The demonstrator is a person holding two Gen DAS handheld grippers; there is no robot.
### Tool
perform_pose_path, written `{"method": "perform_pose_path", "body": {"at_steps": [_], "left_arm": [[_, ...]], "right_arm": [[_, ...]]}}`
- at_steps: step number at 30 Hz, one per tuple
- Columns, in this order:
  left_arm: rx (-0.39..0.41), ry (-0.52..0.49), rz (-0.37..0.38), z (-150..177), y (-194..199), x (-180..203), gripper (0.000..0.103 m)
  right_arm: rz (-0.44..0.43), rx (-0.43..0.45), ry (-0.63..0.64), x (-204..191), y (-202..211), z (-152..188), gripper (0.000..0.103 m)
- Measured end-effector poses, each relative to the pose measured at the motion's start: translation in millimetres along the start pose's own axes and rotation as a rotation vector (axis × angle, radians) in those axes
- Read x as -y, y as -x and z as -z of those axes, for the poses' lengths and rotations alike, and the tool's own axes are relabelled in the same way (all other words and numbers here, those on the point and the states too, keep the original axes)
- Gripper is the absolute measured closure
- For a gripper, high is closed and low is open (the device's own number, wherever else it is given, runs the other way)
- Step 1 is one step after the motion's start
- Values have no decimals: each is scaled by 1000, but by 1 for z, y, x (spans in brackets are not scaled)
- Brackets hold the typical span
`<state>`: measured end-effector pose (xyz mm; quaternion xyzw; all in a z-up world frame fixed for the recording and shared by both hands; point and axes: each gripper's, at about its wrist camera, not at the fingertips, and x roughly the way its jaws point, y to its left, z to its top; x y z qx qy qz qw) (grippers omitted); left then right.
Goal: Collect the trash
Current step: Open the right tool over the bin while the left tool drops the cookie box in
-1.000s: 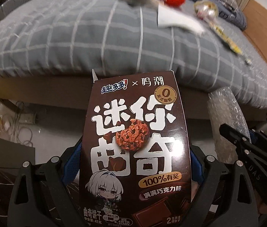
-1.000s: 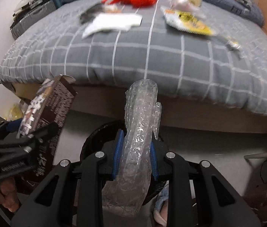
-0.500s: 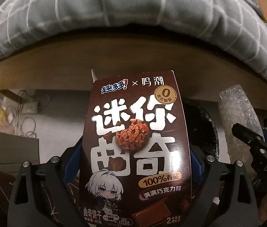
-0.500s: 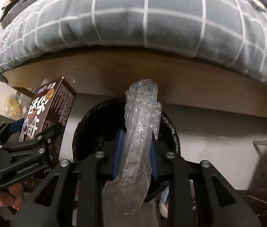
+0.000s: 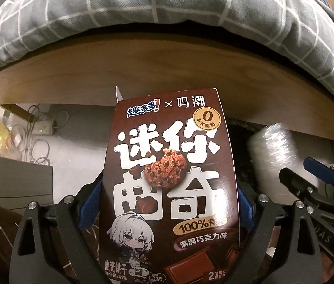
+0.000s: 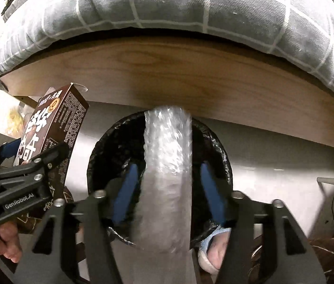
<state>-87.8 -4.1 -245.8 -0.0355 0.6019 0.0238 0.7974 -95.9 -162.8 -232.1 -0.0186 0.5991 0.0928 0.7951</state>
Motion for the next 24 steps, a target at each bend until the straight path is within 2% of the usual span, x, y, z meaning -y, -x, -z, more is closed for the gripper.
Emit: {"method": "perform_pose_path", "body": {"at_steps": [2, 5, 9, 16, 24], "left_arm": [[-3, -1, -5, 1, 1, 3, 14], [-18, -6, 5, 1, 0, 8, 14], [-3, -19, 2, -3, 3, 4, 13], [-18, -47, 25, 0, 0, 9, 12], [-29, -108, 50, 3, -8, 33, 12]], "right_arm": [[14, 16, -8, 4, 6, 1, 28], [48, 39, -6, 10, 16, -1, 17], [77, 86, -24, 27, 31, 0, 10], [103, 110, -93, 61, 46, 11, 8], [156, 117, -152, 92, 55, 23, 7]]}}
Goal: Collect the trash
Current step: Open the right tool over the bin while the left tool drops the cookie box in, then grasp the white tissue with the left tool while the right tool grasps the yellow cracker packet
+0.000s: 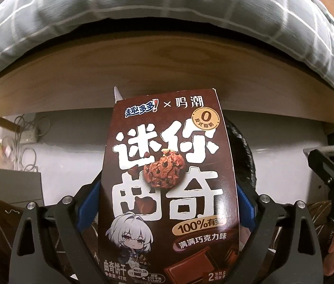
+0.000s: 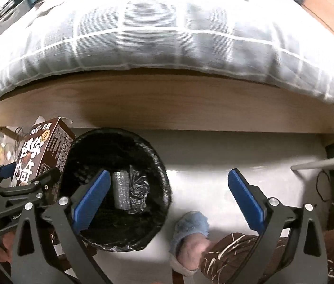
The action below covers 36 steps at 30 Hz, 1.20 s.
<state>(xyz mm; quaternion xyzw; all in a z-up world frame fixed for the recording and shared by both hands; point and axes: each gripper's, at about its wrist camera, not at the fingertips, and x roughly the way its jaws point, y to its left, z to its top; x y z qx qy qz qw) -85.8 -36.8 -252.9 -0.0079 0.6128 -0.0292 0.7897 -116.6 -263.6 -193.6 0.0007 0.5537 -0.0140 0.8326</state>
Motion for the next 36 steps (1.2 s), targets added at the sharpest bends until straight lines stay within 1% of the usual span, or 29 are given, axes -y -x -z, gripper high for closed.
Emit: {"method": "perform_pose_path", "body": {"at_steps": [2, 8, 12, 14, 15, 17, 22, 25, 30, 36], "left_arm": [[-5, -23, 5, 1, -2, 4, 12], [-9, -61, 3, 2, -5, 6, 11], [-14, -67, 2, 3, -5, 5, 10], [-27, -63, -2, 2, -6, 5, 8], [-27, -60, -7, 1, -6, 5, 6], [-12, -62, -25, -1, -4, 7, 6], [-11, -70, -13, -3, 1, 6, 5], [11, -71, -8, -6, 12, 7, 6], [73, -75, -13, -20, 37, 8, 6], [173, -49, -4, -37, 77, 2, 6]], "right_arm": [[15, -4, -13, 6, -1, 1, 7], [7, -2, -26, 9, -2, 1, 7], [-7, 6, -21, 5, -2, 0, 7], [-8, 4, -17, 4, -3, -1, 7], [-8, 3, -16, 3, -4, 0, 7], [-11, 3, -15, 2, -3, -1, 7], [-14, 13, -17, 2, -4, -4, 7], [-7, 39, -13, 0, 3, -9, 7], [2, 121, -3, -3, 24, -23, 7], [9, 207, -9, -3, 51, -39, 7]]}}
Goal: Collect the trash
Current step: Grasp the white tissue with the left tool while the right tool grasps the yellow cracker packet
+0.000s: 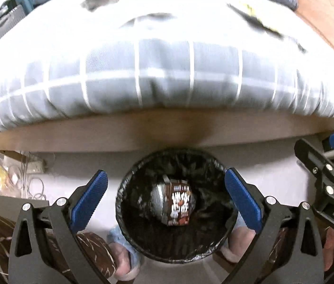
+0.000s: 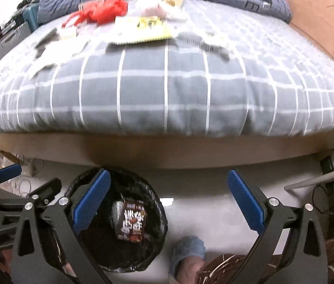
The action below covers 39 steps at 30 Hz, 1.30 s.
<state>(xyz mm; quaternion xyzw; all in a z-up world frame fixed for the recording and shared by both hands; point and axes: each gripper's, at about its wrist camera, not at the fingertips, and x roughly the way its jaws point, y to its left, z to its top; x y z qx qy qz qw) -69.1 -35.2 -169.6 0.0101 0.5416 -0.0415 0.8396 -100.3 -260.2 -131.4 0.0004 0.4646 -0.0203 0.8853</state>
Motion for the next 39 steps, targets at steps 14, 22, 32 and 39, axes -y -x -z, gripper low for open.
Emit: {"method": "perform_pose_path", "body": {"at_steps": [14, 22, 32, 39], "left_arm": [[158, 0, -15, -54, 67, -8, 6], [198, 5, -29, -103, 71, -14, 6], [113, -21, -3, -143, 14, -8, 6], [114, -42, 25, -152, -1, -3, 7]], "right_arm": [[2, 166, 40, 2, 51, -67, 7], [-24, 179, 52, 1, 40, -123, 7], [-75, 95, 76, -12, -23, -174, 7], [-99, 31, 80, -21, -58, -177, 7]]}}
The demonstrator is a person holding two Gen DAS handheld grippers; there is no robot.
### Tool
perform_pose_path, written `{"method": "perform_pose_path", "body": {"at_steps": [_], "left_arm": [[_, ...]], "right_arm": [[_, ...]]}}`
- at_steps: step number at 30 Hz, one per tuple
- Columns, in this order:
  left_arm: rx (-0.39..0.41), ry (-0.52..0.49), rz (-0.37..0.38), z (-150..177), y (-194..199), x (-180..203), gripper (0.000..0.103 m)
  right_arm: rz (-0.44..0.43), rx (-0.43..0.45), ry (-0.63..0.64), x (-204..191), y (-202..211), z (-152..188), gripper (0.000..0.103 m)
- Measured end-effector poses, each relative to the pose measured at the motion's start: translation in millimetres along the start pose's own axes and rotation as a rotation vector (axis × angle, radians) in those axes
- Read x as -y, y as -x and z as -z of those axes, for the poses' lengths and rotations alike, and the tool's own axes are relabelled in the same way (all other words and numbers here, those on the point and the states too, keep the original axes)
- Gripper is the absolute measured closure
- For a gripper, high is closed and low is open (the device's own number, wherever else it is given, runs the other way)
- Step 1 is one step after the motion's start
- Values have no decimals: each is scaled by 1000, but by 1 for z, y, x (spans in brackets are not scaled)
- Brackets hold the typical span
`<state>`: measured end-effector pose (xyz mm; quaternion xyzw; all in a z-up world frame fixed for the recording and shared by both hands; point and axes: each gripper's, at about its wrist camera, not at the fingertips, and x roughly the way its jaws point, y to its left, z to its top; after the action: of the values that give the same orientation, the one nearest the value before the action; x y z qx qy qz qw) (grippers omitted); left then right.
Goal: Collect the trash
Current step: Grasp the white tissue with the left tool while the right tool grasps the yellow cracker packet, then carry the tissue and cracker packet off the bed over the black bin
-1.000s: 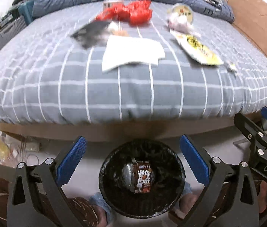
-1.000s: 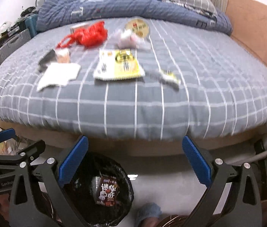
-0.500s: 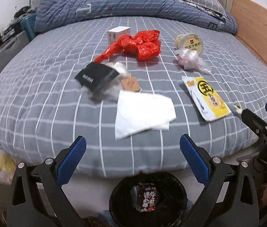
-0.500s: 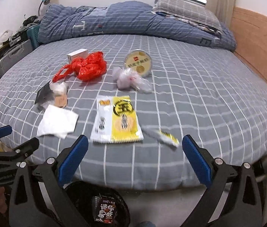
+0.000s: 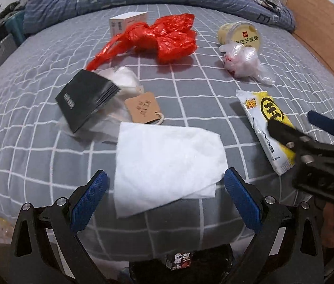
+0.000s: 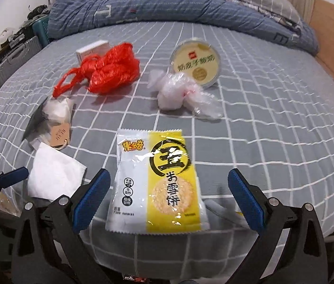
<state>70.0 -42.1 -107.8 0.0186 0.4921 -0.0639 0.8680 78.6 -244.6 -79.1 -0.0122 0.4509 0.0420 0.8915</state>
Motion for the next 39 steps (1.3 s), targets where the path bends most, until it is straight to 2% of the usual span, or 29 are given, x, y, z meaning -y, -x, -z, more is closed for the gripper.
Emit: {"method": "perform_pose_path", "body": {"at_steps": [3, 9, 18, 26, 32, 39], "left_arm": [[-7, -1, 13, -1, -5, -1, 12], [-19, -16, 8, 0, -10, 0, 19], [-21, -22, 36, -1, -7, -1, 56], [-5, -35, 48, 0, -3, 1, 84], [1, -40, 57, 1, -1, 0, 90], [10, -23, 69, -1, 7, -4, 93]], "right_arm": [[-5, -18, 9, -4, -8, 2, 8], [-3, -41, 28, -11, -17, 5, 19], [-12, -49, 21, -12, -16, 5, 34], [-25, -70, 14, -10, -15, 4, 58], [-39, -75, -2, -8, -14, 4, 73], [-46, -42, -4, -8, -2, 1, 76]]}}
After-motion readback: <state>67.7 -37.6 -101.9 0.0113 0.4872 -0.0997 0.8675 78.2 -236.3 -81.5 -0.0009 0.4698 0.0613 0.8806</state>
